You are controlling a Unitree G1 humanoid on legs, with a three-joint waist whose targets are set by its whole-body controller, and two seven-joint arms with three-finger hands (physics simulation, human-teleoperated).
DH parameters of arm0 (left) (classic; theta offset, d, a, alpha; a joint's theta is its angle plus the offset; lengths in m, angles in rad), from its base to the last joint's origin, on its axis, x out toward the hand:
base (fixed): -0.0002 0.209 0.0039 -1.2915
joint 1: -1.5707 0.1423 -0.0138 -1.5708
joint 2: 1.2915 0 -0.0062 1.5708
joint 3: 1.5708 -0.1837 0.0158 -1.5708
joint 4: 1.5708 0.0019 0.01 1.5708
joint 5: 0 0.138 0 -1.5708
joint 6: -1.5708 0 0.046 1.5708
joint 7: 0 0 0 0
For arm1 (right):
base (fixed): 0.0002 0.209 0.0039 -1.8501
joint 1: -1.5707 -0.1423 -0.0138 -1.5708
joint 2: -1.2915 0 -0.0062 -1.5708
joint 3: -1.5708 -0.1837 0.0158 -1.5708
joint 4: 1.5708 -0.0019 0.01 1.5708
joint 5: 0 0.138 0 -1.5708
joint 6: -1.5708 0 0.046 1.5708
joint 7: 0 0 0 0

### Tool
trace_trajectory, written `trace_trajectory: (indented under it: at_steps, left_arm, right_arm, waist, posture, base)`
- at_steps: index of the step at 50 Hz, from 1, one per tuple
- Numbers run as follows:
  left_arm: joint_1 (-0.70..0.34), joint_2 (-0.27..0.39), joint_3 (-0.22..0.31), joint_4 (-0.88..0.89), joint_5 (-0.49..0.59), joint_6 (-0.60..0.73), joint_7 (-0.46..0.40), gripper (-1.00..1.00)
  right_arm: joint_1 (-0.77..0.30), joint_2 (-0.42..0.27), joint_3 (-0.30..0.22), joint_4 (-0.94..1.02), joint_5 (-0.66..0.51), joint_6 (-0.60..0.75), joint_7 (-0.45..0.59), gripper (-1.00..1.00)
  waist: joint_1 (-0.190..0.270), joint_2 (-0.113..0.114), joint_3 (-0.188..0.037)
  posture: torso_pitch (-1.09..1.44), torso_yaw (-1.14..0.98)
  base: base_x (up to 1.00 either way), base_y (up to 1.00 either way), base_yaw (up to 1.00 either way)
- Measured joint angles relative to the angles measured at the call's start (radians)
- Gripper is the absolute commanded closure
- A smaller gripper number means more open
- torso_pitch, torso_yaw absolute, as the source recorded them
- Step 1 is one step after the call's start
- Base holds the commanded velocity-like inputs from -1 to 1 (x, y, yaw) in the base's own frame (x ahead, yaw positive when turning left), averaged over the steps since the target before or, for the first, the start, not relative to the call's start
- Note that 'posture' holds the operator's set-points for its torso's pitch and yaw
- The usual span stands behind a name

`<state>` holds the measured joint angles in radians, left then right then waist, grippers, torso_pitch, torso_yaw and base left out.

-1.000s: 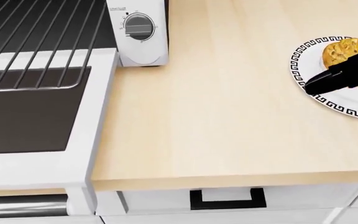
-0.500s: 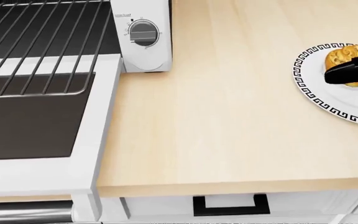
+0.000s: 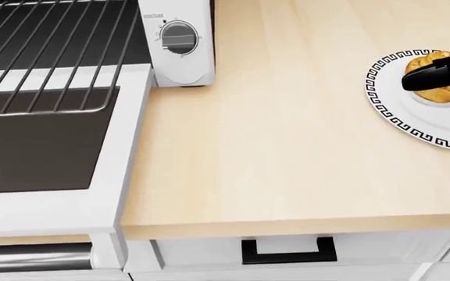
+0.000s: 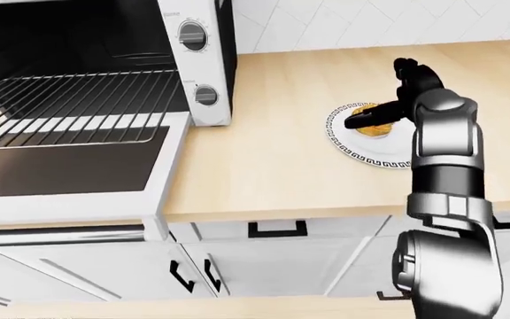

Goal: Place the scone on the rack of the toaster oven.

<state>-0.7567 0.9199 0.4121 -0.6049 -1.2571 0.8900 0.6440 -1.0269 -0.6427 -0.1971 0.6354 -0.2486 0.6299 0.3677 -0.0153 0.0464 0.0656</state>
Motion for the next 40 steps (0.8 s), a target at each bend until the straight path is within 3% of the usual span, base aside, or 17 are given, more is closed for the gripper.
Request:
trace_trajectory:
  at_steps: [10,25,40]
  left_arm:
    - [0.014,-0.009,0.008,-0.008,0.009,-0.002,-0.002,-1.0]
    - [0.017,-0.014,0.004,-0.007,0.014,-0.004,-0.007,-1.0]
    - [-0.003,-0.006,0.0,-0.002,0.004,0.006,-0.005,-1.0]
  right_arm:
    - [-0.062,0.029,0.025,0.215,-0.048,-0.115,-0.038,-0.88]
    - [-0.044,0.029,0.019,0.194,-0.062,-0.12,-0.038,-0.88]
    - [-0.022,0.023,0.016,0.175,-0.07,-0.12,-0.033,-0.74]
  waist:
    - [-0.001,0.0,-0.002]
    - [0.002,0.002,-0.003]
    - [0.001,-0.001,-0.004]
  posture:
    - [0.0,0.0]
    - [0.0,0.0]
    - [0.0,0.0]
  base:
    - [0.0,0.0,0.0]
    - [0.0,0.0,0.0]
    - [0.0,0.0,0.0]
